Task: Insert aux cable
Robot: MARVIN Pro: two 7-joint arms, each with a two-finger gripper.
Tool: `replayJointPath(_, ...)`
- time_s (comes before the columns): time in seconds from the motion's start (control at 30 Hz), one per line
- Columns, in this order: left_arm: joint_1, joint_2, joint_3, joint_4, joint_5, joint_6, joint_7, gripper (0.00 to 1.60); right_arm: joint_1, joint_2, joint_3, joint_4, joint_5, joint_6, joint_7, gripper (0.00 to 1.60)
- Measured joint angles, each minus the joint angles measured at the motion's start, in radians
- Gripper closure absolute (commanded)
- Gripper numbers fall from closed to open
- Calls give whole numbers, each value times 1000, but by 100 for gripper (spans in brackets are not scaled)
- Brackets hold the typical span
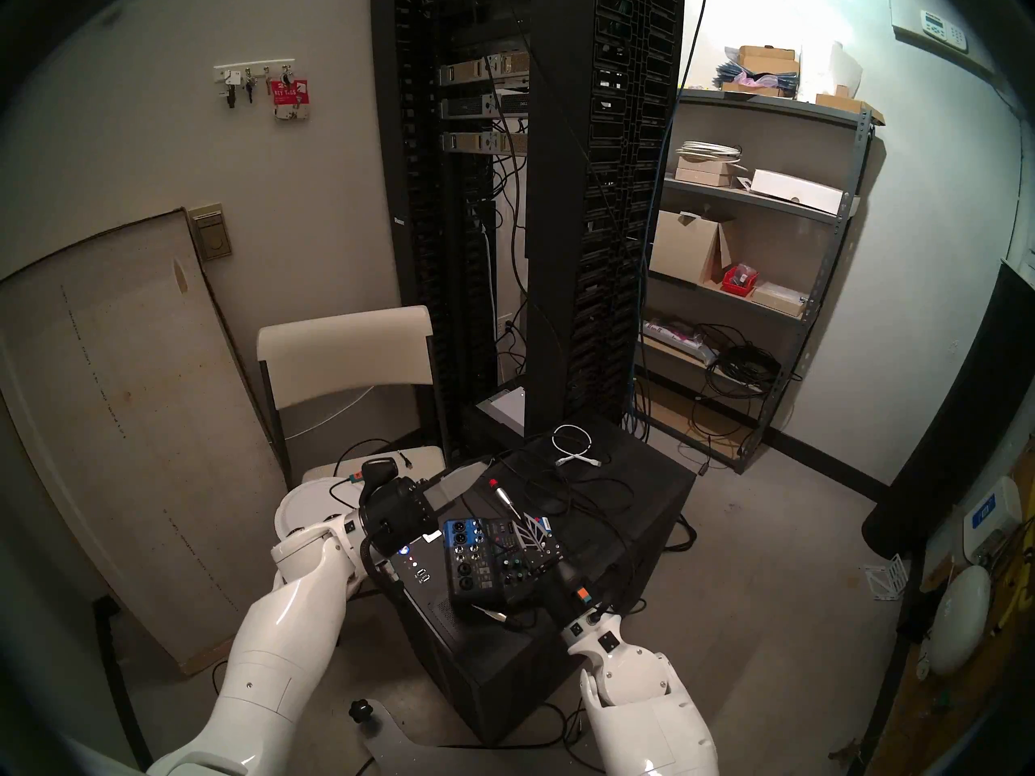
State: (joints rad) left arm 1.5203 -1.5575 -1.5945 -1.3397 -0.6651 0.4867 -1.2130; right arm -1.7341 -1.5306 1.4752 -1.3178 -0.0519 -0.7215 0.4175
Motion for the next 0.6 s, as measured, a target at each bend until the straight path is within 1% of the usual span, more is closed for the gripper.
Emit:
replayJointPath(0.13, 15, -7, -4, 5, -10, 10, 0, 0, 1, 0, 0, 0, 1, -2, -1, 160)
replayJointPath(0.3, 29, -15, -23, 3, -29, 41, 4, 0, 4, -1, 3, -1, 0, -6, -9, 160)
replayJointPath(0.6, 39, -22, -33, 13, -43, 81, 10, 0, 15, -1, 12, -2, 1, -14, -18, 160)
